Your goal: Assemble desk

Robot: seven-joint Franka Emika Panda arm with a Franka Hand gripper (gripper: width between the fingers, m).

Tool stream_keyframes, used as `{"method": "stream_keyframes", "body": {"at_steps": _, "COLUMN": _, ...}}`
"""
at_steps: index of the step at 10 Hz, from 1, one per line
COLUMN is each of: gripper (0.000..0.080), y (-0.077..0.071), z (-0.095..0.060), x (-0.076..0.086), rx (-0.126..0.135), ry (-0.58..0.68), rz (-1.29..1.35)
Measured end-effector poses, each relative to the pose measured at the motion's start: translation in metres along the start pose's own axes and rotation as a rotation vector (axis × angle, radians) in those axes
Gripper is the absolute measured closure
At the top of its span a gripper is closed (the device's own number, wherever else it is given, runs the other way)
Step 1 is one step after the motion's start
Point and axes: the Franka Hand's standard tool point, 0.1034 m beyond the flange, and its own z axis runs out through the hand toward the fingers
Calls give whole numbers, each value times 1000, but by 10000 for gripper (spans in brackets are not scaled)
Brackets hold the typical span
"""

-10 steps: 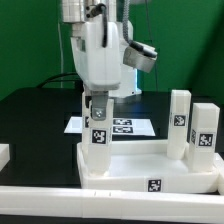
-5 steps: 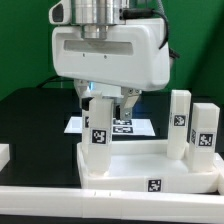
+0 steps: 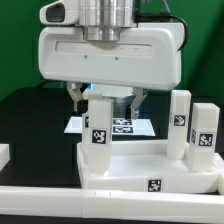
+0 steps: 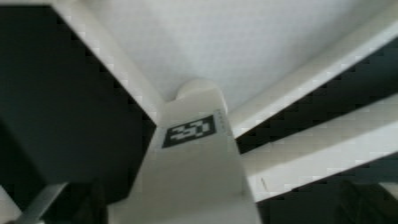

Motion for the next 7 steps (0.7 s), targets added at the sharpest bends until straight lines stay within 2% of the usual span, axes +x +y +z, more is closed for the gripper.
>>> {"method": "stream_keyframes", "body": {"at_steps": 3, "gripper": 151, "y": 3, "z": -1, "x": 2, "rx": -8, "ry": 2, "rz": -136}}
{"method": "stream_keyframes", "body": {"at_steps": 5, "gripper": 408, "y": 3, "z": -1, "x": 2, "rx": -8, "ry": 2, "rz": -134}}
{"method": "stream_keyframes", "body": {"at_steps": 6, "gripper": 408, "y": 3, "z": -1, "x": 2, "rx": -8, "ry": 2, "rz": -134}}
{"method": "stream_keyframes", "body": {"at_steps": 7, "gripper": 511, "y": 3, "z": -1, "x": 2, "rx": -8, "ry": 2, "rz": -126}}
